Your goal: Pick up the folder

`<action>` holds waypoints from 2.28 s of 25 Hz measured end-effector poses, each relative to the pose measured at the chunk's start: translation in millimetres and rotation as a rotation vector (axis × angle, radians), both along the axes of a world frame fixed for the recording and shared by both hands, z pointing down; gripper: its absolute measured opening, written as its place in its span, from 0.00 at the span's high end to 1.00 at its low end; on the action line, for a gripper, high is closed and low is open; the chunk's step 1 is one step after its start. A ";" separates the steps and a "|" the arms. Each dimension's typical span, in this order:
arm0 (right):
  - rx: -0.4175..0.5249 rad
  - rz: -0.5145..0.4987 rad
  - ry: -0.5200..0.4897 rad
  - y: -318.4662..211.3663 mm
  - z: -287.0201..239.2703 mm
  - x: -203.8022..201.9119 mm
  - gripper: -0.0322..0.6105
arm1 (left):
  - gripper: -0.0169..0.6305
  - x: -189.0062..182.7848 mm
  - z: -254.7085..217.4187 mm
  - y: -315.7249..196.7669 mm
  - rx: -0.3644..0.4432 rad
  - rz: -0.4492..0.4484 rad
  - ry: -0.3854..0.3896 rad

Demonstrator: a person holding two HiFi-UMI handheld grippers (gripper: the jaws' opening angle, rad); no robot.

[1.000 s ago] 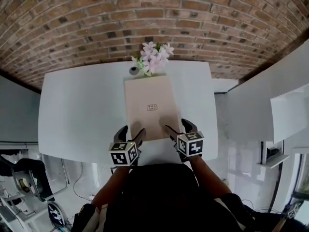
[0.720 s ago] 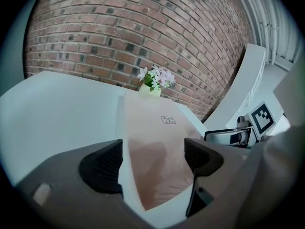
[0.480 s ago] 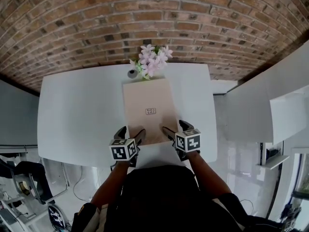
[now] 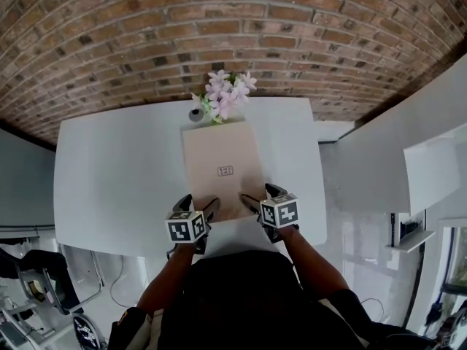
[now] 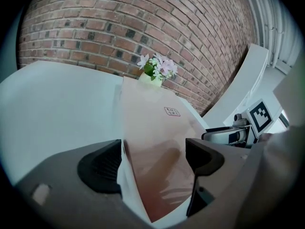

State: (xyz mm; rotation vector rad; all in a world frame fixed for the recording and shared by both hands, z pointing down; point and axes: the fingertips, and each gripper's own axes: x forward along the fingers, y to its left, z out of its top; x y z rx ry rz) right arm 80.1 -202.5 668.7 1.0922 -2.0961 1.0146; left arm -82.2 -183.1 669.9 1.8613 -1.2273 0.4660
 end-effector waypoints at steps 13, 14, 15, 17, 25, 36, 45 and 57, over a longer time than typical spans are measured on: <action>0.026 0.018 0.025 2.5 -0.2 -2.1 0.37 | 0.34 3.3 3.7 0.4 0.000 0.031 -0.038; 0.032 0.024 0.024 3.6 -2.1 -1.8 0.37 | 0.34 3.7 1.7 0.9 0.003 0.033 -0.036; 0.037 0.031 0.021 5.3 -4.2 -1.4 0.37 | 0.34 4.2 -0.8 1.7 0.008 0.035 -0.035; 0.046 0.048 0.013 9.6 -9.2 -0.1 0.37 | 0.34 5.5 -6.6 4.0 0.020 0.038 -0.030; 0.126 0.098 0.012 30.0 -49.3 7.1 0.37 | 0.34 13.3 -42.1 18.7 0.086 0.060 0.009; 0.373 0.188 0.011 35.7 -144.4 21.3 0.37 | 0.34 29.6 -131.0 9.0 0.308 0.116 0.049; 0.513 0.299 0.000 45.9 -213.2 42.3 0.37 | 0.34 50.9 -205.3 2.2 0.498 0.190 0.076; 0.668 0.373 0.062 63.2 -257.5 60.2 0.37 | 0.34 71.4 -245.5 5.7 0.620 0.242 0.113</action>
